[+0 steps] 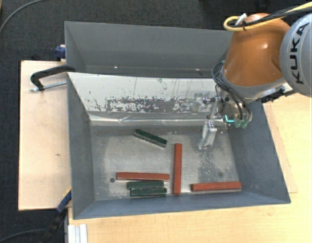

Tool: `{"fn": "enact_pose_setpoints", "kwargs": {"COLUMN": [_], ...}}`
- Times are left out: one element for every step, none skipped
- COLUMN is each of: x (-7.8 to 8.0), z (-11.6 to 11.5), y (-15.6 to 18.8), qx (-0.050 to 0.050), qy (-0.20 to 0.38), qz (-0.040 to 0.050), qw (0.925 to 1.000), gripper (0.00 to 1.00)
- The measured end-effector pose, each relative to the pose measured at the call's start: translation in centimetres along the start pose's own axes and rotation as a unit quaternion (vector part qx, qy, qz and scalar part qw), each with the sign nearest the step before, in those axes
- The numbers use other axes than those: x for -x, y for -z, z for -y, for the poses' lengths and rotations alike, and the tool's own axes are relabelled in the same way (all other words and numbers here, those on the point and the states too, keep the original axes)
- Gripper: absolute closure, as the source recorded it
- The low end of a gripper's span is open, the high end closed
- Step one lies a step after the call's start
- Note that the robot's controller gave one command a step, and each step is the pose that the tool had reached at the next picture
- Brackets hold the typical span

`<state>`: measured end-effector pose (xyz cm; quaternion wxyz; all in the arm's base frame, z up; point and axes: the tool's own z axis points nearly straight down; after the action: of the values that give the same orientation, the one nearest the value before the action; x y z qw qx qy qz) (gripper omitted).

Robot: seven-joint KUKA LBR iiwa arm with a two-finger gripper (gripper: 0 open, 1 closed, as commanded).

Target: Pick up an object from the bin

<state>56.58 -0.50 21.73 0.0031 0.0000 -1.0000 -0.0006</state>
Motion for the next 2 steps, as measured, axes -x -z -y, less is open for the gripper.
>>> {"fn": "enact_pose_setpoints", "kwargs": {"x": [0.7, -0.4], "z": [-0.8, -1.9], "y": [-14.4, -14.7], "qx": [0.0, -0.001], "qy": [0.219, 0.396], "qz": [0.001, 0.0029], "qw": [0.9756, 0.9184], "gripper": [0.0, 0.0]}}
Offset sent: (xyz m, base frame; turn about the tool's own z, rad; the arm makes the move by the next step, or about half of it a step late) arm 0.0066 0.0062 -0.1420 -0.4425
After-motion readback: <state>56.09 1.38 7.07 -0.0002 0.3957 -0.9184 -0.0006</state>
